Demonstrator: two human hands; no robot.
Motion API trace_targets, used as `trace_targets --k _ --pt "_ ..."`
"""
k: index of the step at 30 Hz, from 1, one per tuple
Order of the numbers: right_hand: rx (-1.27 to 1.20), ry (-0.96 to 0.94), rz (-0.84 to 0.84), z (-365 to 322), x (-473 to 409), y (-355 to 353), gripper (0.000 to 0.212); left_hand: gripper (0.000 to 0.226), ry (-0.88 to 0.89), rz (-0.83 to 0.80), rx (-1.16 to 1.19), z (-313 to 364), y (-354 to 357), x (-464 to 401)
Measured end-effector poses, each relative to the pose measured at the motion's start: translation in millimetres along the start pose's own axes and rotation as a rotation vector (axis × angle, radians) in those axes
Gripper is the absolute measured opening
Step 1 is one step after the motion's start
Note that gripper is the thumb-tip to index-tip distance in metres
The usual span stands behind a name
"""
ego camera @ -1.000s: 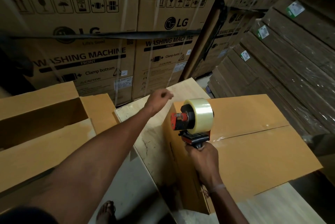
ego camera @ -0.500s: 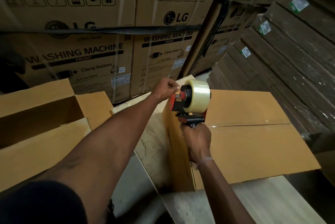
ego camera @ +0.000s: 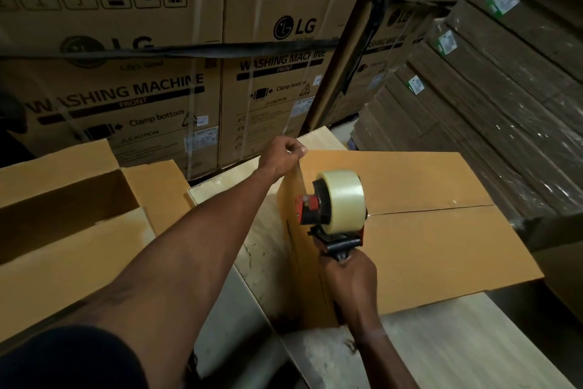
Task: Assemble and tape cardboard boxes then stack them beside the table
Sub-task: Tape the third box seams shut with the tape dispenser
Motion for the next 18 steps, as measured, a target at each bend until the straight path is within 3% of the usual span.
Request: trace_targets --k 7,13,16,18 --pt "0.07 0.015 0.041 22.6 19.5 -3.0 0.019 0.014 0.011 0.017 -0.048 7.7 -2.0 8.3" --pt "0.053 -0.002 0.069 15.7 23.9 -2.7 0.016 0.04 0.298 0.1 -0.658 41.0 4.6 33.0" --pt "0.072 -0.003 0.081 15.0 23.4 -4.2 0.016 0.058 0.441 -0.048 -0.804 38.6 28.2 45.3" --pt "0.081 -0.004 0.071 14.1 22.8 -3.6 0.016 0.069 0.39 -0.195 -0.877 23.1 44.3 49.2"
Point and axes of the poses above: each hand's wrist, its own x-axis away from the middle knuckle, its own y-axis out of the palm, z = x × y, the point moved 9 cm from there along -x, towards the middle knuckle, and after that the axes turned 2 degrees about x, right-handed, at the moved point
